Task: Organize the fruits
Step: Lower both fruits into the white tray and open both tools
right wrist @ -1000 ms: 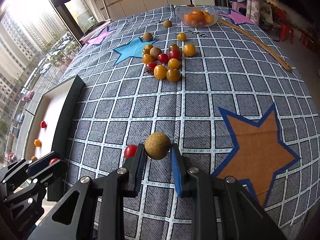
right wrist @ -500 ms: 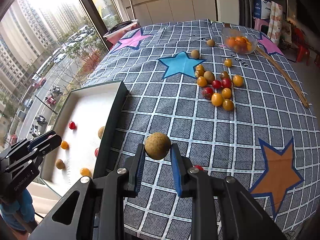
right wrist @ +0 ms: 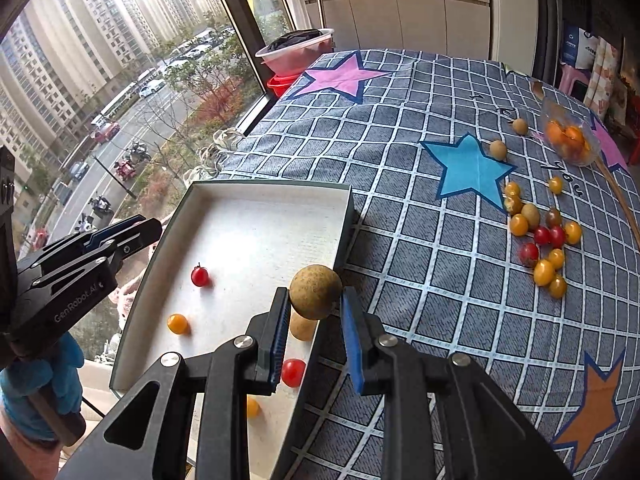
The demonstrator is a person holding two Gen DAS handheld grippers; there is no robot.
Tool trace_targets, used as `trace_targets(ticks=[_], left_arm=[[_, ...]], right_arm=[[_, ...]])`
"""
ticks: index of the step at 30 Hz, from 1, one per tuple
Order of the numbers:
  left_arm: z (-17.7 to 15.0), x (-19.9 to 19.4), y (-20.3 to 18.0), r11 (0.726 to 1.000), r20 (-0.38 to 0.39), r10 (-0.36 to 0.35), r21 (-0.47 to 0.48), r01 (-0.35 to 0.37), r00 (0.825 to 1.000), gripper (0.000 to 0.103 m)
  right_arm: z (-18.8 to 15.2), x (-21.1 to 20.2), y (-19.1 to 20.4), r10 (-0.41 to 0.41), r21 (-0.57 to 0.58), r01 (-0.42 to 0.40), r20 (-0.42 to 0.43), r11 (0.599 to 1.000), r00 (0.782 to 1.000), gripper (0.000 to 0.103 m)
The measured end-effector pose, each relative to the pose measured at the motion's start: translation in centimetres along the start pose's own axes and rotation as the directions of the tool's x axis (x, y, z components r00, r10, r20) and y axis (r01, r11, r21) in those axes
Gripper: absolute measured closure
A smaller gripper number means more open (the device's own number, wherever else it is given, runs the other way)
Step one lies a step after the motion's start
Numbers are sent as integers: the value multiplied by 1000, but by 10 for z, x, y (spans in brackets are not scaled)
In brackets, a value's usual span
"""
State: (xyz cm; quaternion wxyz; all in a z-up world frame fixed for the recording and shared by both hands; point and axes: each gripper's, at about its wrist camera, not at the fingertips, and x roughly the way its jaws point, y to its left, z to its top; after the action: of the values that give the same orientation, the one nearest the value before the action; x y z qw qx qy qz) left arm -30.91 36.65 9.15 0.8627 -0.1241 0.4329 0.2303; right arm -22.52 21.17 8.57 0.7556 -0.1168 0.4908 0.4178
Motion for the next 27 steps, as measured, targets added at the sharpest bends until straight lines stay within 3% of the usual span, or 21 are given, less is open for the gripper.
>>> trace_targets(ticks=[7, 14, 25, 27], left_arm=[[1, 51, 6, 999, -94, 26, -21, -29, 995, 81], [-1, 74, 10, 998, -152, 34, -39, -41, 988, 81], [-2, 88, 6, 998, -181, 43, -29, -49, 983, 80], [-2, 88, 7, 998, -183, 40, -32, -47, 982, 80]], right_arm=[[13, 44, 9, 8, -13, -8, -68, 1000, 998, 75], [14, 80, 15, -3, -45, -3, -125, 999, 992, 75], [2, 88, 34, -61, -172, 44, -97, 984, 993, 75], [0, 87, 37, -63, -188, 44, -93, 981, 994, 71]])
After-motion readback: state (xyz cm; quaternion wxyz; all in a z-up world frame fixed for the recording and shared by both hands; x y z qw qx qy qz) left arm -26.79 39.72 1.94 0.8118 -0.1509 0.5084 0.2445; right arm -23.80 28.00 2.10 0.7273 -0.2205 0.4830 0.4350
